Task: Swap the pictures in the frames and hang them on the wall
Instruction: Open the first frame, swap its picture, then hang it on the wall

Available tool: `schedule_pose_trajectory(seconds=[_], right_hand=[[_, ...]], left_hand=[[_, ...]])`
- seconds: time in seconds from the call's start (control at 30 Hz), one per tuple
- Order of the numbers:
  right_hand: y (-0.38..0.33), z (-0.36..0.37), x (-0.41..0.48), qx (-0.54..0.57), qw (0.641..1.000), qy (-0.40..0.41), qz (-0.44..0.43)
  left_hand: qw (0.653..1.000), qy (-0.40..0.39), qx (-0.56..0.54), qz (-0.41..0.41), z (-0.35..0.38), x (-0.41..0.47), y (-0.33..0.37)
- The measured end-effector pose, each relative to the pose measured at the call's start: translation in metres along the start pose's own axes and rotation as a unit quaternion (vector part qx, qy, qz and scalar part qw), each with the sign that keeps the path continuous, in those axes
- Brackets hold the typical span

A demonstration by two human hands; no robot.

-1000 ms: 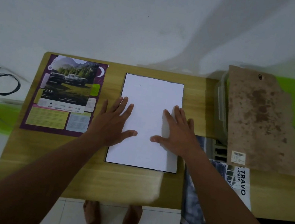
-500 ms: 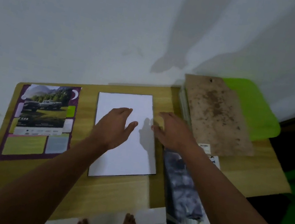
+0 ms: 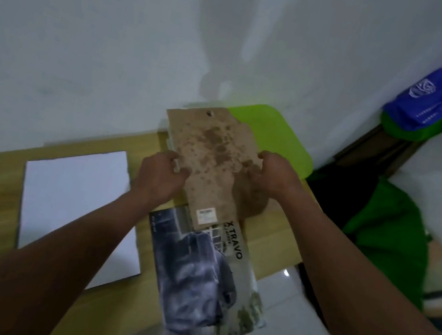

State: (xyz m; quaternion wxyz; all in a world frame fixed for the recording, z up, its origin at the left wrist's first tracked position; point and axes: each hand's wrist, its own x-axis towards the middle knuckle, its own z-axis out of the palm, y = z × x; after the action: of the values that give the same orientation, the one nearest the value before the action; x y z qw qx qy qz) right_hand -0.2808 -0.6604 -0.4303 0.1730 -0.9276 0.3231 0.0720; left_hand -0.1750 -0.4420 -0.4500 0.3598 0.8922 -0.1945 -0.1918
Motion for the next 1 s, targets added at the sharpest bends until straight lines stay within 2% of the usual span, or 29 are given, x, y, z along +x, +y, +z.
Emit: schedule_pose_trajectory(seconds=[0.17,0.3,0.43,0.57,0.77,1.0], right_hand=[[0.039,0.015,0.014,-0.004,0.999,-0.018,0.038],[0.043,0.022,0.018,0.033,0.999,-0.015,0.039],[0.044,0.019,0.018,0.121,0.991,-0.016,0.061],[0.038,0.012,0.007,0.248,0.964,-0.052,0.08],[-0.01,0.011,-0.035,0.333,0.937,-0.095,0.049],[-0.091,0.061,-0.069,0.335,0.938,-0.094,-0.006]], left_hand=[[0.998,0.037,-0.024,-0.043,0.029,0.004,0.008],[0.988,0.047,-0.117,-0.093,0.038,0.001,0.015],[0.976,0.03,-0.182,-0.119,0.033,0.005,0.013],[0.96,0.019,-0.254,-0.117,0.01,-0.001,0.01],[0.953,0.031,-0.28,-0.111,-0.048,-0.035,-0.031],[0.958,0.067,-0.248,-0.125,-0.106,-0.079,-0.103]])
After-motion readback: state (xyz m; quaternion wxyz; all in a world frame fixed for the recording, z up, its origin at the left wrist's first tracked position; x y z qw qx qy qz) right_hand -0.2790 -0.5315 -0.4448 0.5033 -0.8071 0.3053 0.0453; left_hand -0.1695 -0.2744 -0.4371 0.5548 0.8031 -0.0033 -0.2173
